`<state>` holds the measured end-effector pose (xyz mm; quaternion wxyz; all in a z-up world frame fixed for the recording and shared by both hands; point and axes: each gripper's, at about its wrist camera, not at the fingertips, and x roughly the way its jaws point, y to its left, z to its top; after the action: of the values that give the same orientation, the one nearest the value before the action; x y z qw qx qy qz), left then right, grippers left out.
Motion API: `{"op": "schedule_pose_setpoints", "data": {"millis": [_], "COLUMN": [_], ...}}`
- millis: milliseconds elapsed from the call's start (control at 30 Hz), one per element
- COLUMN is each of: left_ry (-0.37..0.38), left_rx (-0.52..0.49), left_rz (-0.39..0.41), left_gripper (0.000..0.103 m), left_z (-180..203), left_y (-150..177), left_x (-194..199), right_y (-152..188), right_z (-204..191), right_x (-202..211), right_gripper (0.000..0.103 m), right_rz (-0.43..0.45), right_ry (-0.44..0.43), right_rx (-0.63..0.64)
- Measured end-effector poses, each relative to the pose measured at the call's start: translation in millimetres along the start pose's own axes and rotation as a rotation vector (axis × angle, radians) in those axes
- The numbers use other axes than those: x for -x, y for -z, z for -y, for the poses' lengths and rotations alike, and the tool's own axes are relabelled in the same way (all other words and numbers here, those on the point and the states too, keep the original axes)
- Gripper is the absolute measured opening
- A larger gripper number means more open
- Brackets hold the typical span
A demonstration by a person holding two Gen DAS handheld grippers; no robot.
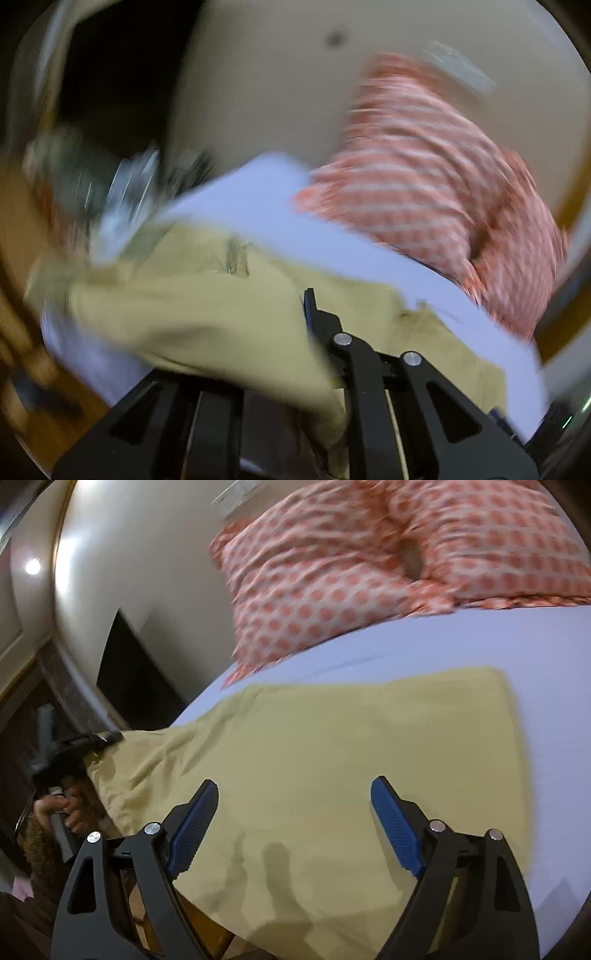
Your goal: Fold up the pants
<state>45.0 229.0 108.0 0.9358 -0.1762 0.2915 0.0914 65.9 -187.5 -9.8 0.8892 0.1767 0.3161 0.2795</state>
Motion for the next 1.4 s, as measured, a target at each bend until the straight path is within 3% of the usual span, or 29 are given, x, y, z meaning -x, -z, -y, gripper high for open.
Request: {"op": "schedule_pose_setpoints", "data": {"millis": [100,167,200,267,367,433,567,700,767,833,867,933,1000,1067,1167,1267,1333,1400], "left_ry": [0.077,0.192,0.269,0.348,0.357,0.313,0.343,0.449,0.494,0.506,0.478,0.329,0.308,0.299,0.316,0.397,0.446,0.451], "left_rx": [-0.301,-0.499,-0.637,-0.835,-1.065,-1.172,-1.134,-1.045,-0.959,-0.824,-0.761,-0.603,-0.456,-0.351,-0.319,-0.304,-0.303,-0.304], "left_rz": [0.067,0.069,0.044,-0.020,-0.104,-0.094,-0.096,-0.129,-0.150,-0.154,-0.147,-0.149,-0.201,-0.301,-0.398,-0.464,-0.487,-0.501], "left_gripper": [0.010,0.010,0.010,0.010,0.011,0.014,0.023,0.040,0.060,0.077,0.079,0.079,0.079,0.079,0.079,0.079,0.079,0.079], "left_z": [97.0,161.6,202.2,246.5,274.3,275.0,262.6,241.8,231.1,210.4,199.9,172.9,146.6,126.5,121.8,125.7,132.4,138.9], "left_y": [-2.5,18.5,46.3,100.9,174.3,209.3,205.9,186.8,170.3,145.1,133.0,100.7,79.8,69.0,69.2,77.2,81.0,81.2], "left_x": [12.0,15.4,14.4,7.5,-9.4,-20.5,-12.4,11.0,18.7,18.5,11.9,-14.9,-39.2,-68.0,-94.3,-103.0,-105.5,-109.5], "right_y": [-9.4,-14.9,-17.4,-20.4,-23.2,-24.1,-34.7,-39.6,-40.1,-39.2,-39.7,-37.8,-38.1,-39.1,-37.4,-35.0,-35.5,-35.6], "right_z": [25.1,41.7,51.4,70.2,93.4,104.4,113.1,114.8,118.5,115.1,111.2,100.6,93.1,99.3,108.9,102.5,105.8,109.8], "right_x": [27.7,47.2,59.1,82.5,106.8,115.4,101.5,75.8,61.9,57.3,52.0,38.6,34.0,35.7,37.7,34.1,36.7,34.7], "right_gripper": [0.087,0.087,0.087,0.087,0.087,0.087,0.087,0.087,0.085,0.083,0.082,0.076,0.076,0.075,0.068,0.063,0.059,0.059], "right_rz": [0.069,0.112,0.138,0.189,0.228,0.231,0.168,0.066,0.007,0.004,-0.013,-0.069,-0.082,-0.071,-0.068,-0.120,-0.116,-0.117], "right_ry": [0.063,0.107,0.130,0.168,0.211,0.225,0.180,0.210,0.255,0.263,0.248,0.168,0.189,0.151,0.085,0.022,-0.009,-0.106], "right_rx": [-0.050,-0.087,-0.111,-0.161,-0.224,-0.256,-0.278,-0.267,-0.269,-0.237,-0.221,-0.191,-0.146,-0.180,-0.236,-0.213,-0.238,-0.287]}}
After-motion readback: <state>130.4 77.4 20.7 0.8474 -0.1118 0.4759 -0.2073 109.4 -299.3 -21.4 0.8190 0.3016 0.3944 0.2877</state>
